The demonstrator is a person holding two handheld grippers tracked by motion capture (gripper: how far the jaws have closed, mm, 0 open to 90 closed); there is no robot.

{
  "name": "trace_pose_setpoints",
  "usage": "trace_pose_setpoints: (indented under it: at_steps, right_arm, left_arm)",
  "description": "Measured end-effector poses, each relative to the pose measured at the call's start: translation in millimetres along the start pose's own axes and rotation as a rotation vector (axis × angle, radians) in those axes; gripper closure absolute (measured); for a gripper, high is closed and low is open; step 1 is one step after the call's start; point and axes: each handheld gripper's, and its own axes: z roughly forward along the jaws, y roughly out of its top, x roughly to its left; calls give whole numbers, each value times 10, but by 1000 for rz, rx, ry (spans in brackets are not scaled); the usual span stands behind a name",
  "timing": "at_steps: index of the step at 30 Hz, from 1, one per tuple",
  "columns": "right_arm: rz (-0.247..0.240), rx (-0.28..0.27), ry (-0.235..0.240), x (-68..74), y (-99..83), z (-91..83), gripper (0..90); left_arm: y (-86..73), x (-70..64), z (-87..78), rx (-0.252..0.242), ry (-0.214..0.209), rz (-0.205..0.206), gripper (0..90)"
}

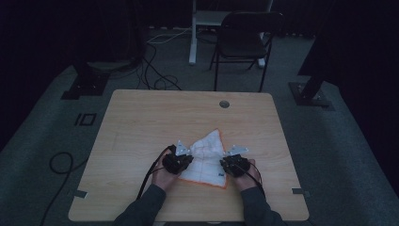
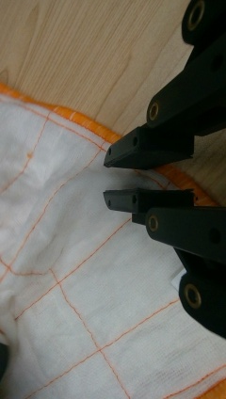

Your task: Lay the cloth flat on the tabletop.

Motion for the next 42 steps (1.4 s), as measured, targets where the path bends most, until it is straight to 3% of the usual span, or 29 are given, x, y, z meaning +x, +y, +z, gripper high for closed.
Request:
trace_pose_setpoints:
  at_steps: [4,16,17,23,38,40,41,42]
  right_arm:
    - [-5,6,-6,8,11,-1,761]
    - [-38,-58,37,188,227,5,740]
    - [-54,-78,60,295,340,28,742]
    - [-77,-93,77,408,465,76,755]
    - [-43,-107,152,521,682,257,750]
    - [-38,-101,156,520,686,281,769]
    - [-40,-93,166,513,688,298,847]
    - [-40,-93,166,513,688,298,847]
  left_arm:
    - [-27,-18,12,-3,0,4,872]
    - [-50,-54,17,-8,14,24,870]
    - [-55,-59,20,-13,15,22,870]
    - [-68,-53,16,-21,9,12,868]
    - [-87,-58,12,-31,11,15,865]
    - [-88,-57,11,-32,10,16,865]
    - [-88,-57,10,-31,11,17,863]
    - [-88,-57,10,-32,10,18,863]
